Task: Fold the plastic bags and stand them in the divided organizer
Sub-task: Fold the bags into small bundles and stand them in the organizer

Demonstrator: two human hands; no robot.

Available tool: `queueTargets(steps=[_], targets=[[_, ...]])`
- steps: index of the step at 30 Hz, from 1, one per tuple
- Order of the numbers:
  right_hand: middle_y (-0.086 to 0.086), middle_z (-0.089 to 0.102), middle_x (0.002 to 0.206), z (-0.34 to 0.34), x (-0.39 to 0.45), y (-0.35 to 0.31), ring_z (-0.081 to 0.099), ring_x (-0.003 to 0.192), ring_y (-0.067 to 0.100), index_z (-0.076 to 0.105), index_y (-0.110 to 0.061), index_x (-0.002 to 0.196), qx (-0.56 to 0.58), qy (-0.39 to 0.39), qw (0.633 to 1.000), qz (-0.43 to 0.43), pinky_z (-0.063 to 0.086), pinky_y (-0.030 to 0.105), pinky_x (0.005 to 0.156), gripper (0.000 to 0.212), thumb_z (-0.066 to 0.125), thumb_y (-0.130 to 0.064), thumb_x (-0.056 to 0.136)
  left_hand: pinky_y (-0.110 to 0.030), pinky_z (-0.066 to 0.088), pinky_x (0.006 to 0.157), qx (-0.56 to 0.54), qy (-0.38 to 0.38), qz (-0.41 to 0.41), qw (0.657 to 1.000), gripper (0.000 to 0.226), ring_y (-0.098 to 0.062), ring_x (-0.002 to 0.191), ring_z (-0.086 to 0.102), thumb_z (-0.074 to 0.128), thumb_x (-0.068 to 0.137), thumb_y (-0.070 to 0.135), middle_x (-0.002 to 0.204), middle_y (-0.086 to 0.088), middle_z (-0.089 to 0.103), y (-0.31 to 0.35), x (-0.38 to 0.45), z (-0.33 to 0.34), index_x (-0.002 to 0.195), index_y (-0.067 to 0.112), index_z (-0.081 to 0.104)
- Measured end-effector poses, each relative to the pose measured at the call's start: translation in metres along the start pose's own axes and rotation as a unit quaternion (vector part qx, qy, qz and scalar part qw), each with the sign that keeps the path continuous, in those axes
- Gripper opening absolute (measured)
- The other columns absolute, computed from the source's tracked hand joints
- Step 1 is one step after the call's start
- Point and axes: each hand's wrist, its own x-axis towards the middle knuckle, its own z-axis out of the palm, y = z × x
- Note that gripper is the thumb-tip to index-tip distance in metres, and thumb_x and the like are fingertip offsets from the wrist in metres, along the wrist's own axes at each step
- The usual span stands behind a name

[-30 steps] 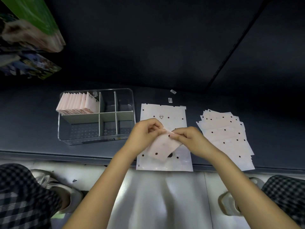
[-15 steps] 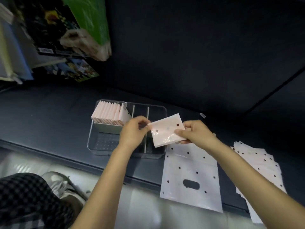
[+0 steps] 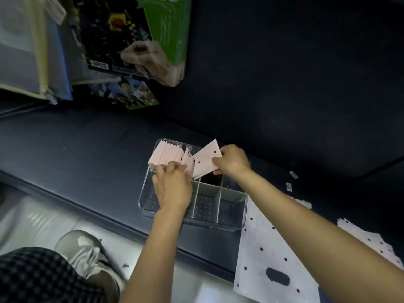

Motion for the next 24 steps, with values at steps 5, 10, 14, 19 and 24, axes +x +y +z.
queueTargets(steps=[5, 10, 14, 19, 24], targets=[[0.011, 0.071, 0.085, 0.026, 0.001, -0.021, 0.070, 0.071, 0.025, 0.066, -0.007, 0.096, -0.095, -0.013, 0.995, -0.034, 0.059, 0.041, 0.071, 0.018, 0.051, -0.013, 0.088, -0.034, 0.024, 0.085, -0.027, 0.032, 0.038, 0.998, 0.031, -0.024, 0.112, 0.035, 0.048, 0.095, 0.023, 0.129, 0.003, 0.054, -0.002, -0.008, 0.005, 0.123, 0.021, 0.062], [0.014, 0.070, 0.090, 0.046, 0.003, -0.028, 0.069, 0.082, 0.030, 0.060, -0.005, 0.085, -0.089, -0.055, 0.994, -0.012, 0.055, 0.034, 0.076, 0.034, 0.041, -0.030, 0.098, -0.036, 0.029, 0.086, -0.061, 0.027, 0.034, 0.997, 0.033, -0.023, 0.113, 0.034, 0.051, 0.092, 0.016, 0.128, 0.003, 0.053, -0.005, -0.014, 0.009, 0.123, 0.025, 0.060], [0.014, 0.071, 0.083, 0.044, -0.003, -0.022, 0.070, 0.073, 0.027, 0.062, -0.006, 0.081, -0.017, -0.086, 0.996, 0.000, 0.057, 0.035, 0.074, 0.043, 0.038, -0.035, 0.100, -0.037, 0.032, 0.094, -0.126, 0.053, 0.002, 0.991, 0.033, -0.021, 0.117, 0.034, 0.051, 0.093, 0.015, 0.125, -0.001, 0.052, -0.004, -0.017, 0.005, 0.125, 0.017, 0.058], [0.005, 0.070, 0.079, 0.025, -0.034, 0.014, 0.066, 0.076, 0.020, 0.070, -0.015, 0.077, 0.039, -0.009, 0.995, -0.094, 0.055, 0.037, 0.077, 0.027, 0.054, -0.028, 0.094, -0.036, 0.038, 0.093, -0.174, 0.103, 0.020, 0.979, 0.025, -0.021, 0.111, 0.041, 0.051, 0.094, 0.014, 0.115, -0.005, 0.057, 0.012, -0.029, -0.002, 0.116, 0.013, 0.063], [-0.007, 0.069, 0.091, -0.008, -0.100, 0.122, 0.062, 0.082, 0.007, 0.071, -0.015, 0.095, 0.061, 0.058, 0.990, -0.112, 0.048, 0.021, 0.076, 0.012, 0.061, -0.020, 0.090, -0.029, 0.042, 0.078, -0.182, -0.035, 0.208, 0.960, 0.016, -0.019, 0.093, 0.054, 0.055, 0.093, 0.016, 0.100, -0.003, 0.064, 0.057, -0.070, 0.020, 0.102, 0.013, 0.067]])
